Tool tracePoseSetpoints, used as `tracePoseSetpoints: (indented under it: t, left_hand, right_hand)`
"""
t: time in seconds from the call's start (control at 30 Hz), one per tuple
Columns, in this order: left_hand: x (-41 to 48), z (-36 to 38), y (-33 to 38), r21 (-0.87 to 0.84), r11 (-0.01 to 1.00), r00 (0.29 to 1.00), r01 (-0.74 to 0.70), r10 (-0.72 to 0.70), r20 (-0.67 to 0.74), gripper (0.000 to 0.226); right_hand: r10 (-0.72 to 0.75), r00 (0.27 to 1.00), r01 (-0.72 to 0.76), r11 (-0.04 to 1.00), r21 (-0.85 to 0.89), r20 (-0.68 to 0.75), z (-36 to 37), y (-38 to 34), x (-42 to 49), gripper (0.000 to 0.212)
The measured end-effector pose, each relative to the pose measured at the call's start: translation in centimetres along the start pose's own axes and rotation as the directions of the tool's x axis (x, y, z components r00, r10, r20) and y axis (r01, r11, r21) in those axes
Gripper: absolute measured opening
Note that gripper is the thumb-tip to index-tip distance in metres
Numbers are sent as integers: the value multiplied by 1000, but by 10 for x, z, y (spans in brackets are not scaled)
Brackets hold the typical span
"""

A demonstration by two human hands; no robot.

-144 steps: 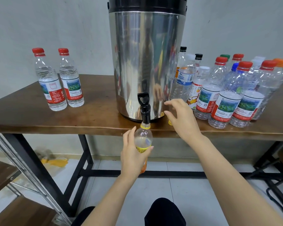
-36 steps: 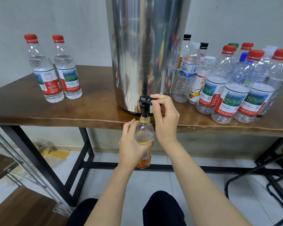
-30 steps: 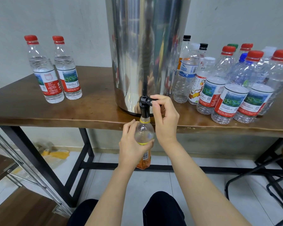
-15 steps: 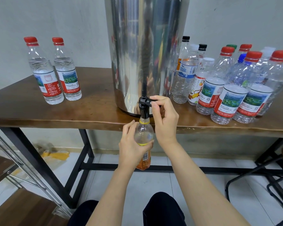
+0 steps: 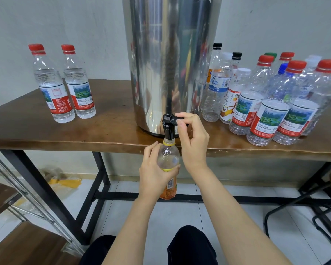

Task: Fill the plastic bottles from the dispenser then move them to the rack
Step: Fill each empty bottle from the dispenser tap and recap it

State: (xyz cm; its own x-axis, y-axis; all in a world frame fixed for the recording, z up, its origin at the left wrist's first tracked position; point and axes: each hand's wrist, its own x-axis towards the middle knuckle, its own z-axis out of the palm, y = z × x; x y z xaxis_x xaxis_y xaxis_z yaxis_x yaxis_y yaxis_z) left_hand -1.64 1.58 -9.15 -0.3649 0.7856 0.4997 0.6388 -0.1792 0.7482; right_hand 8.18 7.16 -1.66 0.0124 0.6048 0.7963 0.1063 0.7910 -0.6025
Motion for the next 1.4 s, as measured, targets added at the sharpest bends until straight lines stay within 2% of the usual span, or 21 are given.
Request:
tracePoseSetpoints:
  t: [1.4]
  left_hand:
    - [0, 1, -1, 7, 999, 999, 33, -33, 6, 70]
  right_hand:
    - [-2, 1000, 2, 1000, -10, -5, 0, -1, 0, 21]
